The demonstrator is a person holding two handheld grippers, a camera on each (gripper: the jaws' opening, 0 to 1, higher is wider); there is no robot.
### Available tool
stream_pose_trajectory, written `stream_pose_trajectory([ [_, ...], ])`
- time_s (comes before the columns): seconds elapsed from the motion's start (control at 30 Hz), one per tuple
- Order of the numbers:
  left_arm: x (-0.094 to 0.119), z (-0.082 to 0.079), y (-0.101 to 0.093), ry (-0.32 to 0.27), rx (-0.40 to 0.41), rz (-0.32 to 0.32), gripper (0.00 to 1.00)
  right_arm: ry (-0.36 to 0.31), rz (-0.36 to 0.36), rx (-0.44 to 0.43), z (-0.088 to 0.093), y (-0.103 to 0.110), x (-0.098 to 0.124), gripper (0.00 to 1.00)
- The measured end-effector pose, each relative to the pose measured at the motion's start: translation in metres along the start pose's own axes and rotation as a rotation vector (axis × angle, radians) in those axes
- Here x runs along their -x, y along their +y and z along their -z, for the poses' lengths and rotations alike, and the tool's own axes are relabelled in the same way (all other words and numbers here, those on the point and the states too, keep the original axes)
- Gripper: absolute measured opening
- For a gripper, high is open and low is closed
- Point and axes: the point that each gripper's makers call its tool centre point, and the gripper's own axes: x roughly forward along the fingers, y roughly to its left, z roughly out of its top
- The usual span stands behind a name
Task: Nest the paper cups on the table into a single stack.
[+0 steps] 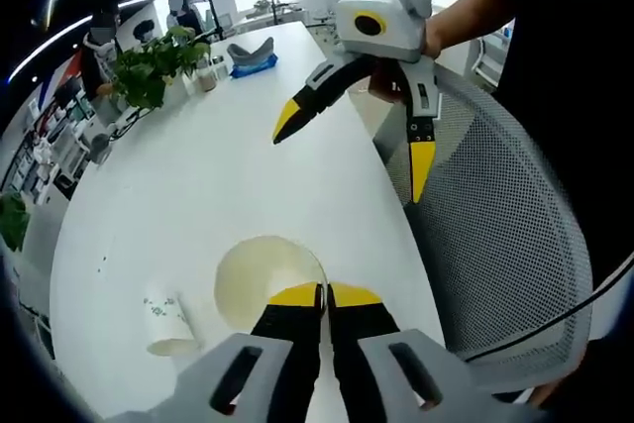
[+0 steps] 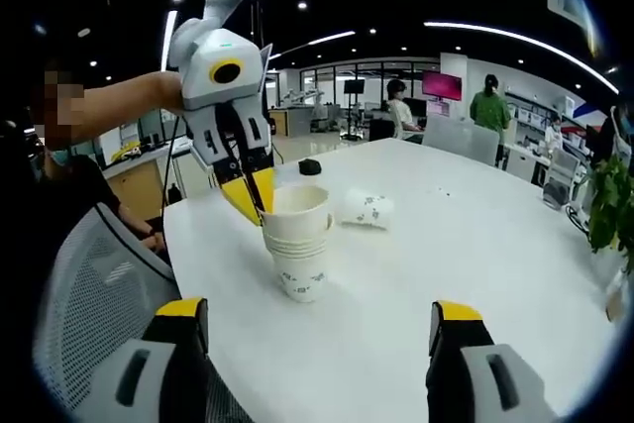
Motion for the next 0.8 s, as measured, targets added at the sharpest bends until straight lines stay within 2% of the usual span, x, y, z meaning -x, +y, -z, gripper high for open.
stream_pose_trajectory([
  [0.43,-0.013,0.005,-0.005,0.024,0.017,0.074,0.00,0.014,0.009,-0.005,0.006,-0.002,0.002,0.92],
  [0.8,-0.018,0.001,-0.007,0.015,0.024,0.095,0.00,0.014,0.023,-0.011,0.009,-0.005,0.005,0.92],
])
